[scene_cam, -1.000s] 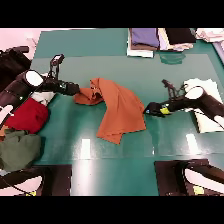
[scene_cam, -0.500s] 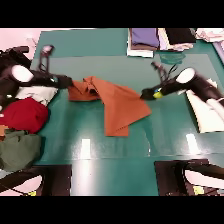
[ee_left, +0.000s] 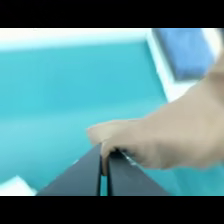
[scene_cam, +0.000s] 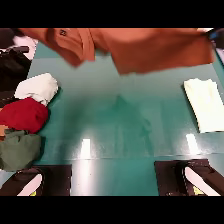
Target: Fold the shirts.
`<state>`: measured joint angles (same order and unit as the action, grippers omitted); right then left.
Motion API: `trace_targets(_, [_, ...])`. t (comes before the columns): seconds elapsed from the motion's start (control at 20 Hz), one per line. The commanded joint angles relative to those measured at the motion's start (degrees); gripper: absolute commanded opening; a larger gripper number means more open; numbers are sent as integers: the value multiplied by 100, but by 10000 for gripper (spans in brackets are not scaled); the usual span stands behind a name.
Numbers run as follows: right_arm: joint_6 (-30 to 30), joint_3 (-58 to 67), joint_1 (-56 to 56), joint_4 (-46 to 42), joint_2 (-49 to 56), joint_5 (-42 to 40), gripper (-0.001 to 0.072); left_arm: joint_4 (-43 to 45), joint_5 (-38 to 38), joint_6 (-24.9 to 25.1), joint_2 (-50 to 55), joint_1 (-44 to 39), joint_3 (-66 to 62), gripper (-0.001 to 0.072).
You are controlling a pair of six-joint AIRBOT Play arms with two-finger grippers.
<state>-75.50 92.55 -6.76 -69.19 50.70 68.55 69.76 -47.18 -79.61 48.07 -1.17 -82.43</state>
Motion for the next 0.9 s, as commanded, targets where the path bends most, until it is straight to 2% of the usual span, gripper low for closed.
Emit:
trace_targets(0.0, [-9, 511, -470, -114, -710, 155, 13, -103, -111, 9, -800, 37, -240, 27])
trace_targets(0.15, [-9, -76, -533, -120, -1069, 142, 13, -96, -693, 15, -780, 39, -133, 27])
trace_targets(0.35, [-9, -610, -533, -131, -1012, 61, 14, -116, -79, 13, -684, 39, 39, 27])
trace_targets(0.45, [-9, -363, -533, -125, -883, 81, 13, -116, 22, 13, -686, 39, -306, 27])
trace_targets(0.65, [-7, 610, -533, -136, -656, 466, 13, -125, -623, 15, -721, 37, -1488, 27])
trace_targets(0.85, [-7, 1440, -533, -140, -605, 839, 13, -125, -828, 15, -984, 39, -2341, 27])
